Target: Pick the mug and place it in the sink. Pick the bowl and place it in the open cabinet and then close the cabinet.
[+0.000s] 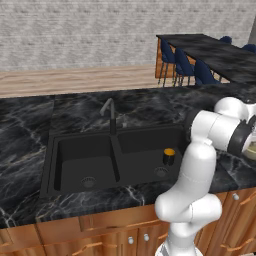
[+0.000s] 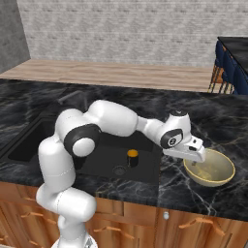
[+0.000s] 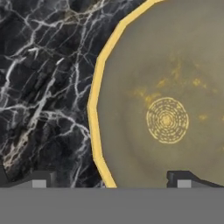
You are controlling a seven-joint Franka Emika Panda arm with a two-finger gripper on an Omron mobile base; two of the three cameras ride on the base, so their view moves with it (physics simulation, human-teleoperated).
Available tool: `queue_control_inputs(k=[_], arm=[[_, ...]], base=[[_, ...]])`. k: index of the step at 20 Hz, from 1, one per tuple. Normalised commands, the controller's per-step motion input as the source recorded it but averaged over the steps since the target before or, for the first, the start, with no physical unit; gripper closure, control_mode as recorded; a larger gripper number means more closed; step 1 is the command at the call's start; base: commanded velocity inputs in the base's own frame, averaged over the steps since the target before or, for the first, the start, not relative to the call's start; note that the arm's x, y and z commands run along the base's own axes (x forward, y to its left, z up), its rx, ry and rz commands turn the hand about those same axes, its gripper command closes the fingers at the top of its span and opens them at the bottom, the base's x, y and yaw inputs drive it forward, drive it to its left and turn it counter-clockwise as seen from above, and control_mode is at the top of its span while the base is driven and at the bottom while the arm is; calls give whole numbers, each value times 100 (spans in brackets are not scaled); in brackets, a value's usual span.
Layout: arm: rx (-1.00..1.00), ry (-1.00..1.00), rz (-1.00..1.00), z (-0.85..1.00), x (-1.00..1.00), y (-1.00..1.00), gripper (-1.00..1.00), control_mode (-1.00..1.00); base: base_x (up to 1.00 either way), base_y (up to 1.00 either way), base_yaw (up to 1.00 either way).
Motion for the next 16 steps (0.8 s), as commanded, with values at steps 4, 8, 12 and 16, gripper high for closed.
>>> queue_control_inputs(k=[4, 8, 12, 16], arm=[[0, 0, 0, -31, 6, -4, -100, -100], [0, 2, 0, -29, 10, -21, -100, -100], [0, 1, 0, -6, 4, -14, 100, -100], [0, 0, 0, 0, 0, 0, 100, -100]], base=[[0, 0, 0], [0, 0, 0], [0, 0, 0], [0, 0, 0]])
